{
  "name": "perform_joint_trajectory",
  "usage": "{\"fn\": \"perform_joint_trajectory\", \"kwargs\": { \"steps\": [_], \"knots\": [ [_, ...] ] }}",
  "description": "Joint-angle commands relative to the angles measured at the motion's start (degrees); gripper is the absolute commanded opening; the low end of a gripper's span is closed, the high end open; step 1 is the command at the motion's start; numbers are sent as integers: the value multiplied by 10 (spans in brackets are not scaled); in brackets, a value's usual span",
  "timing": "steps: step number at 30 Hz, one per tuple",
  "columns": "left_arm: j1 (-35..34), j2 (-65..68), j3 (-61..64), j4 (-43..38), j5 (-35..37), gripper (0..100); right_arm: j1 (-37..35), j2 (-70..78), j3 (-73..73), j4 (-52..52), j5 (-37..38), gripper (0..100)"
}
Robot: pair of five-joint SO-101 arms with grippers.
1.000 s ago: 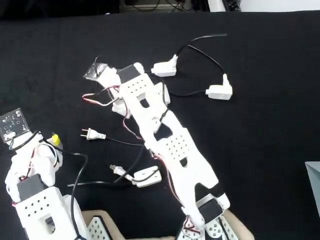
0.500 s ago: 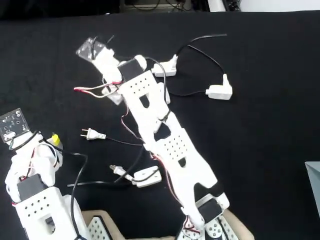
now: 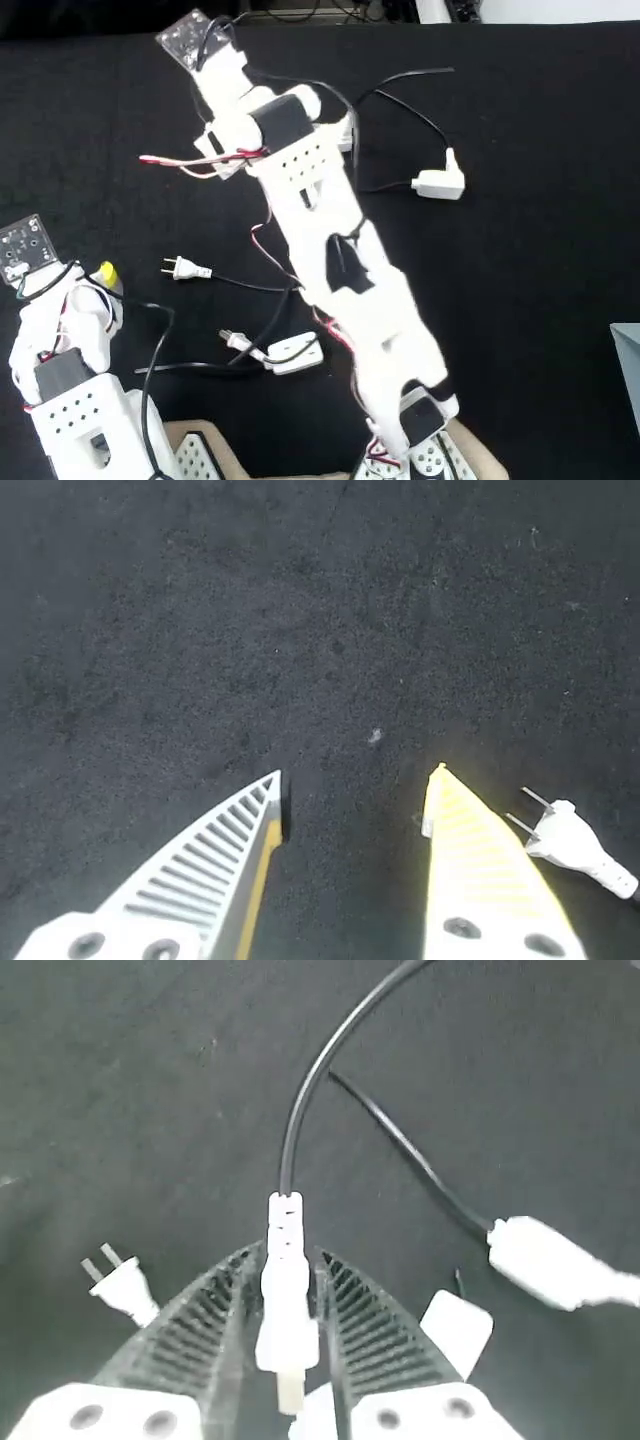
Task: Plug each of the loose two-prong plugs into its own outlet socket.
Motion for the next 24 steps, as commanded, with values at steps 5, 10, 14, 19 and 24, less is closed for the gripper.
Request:
{"fn": "perform_joint_trajectory", "kwargs": {
  "steps": [5,10,14,19,24],
  "knots": [
    [11,-1,-4,-13,1,234,-45,-270,323,18,-78,11],
    [58,-1,-4,-10,1,234,-72,-432,517,-34,-117,11],
    [65,-1,-5,-12,1,234,-84,-564,700,-130,-121,11],
    [107,-1,-9,-12,2,235,-90,-712,969,-310,-114,11],
    [153,-2,-44,-13,4,232,-86,-817,1178,-488,-69,11]
  ]
}}
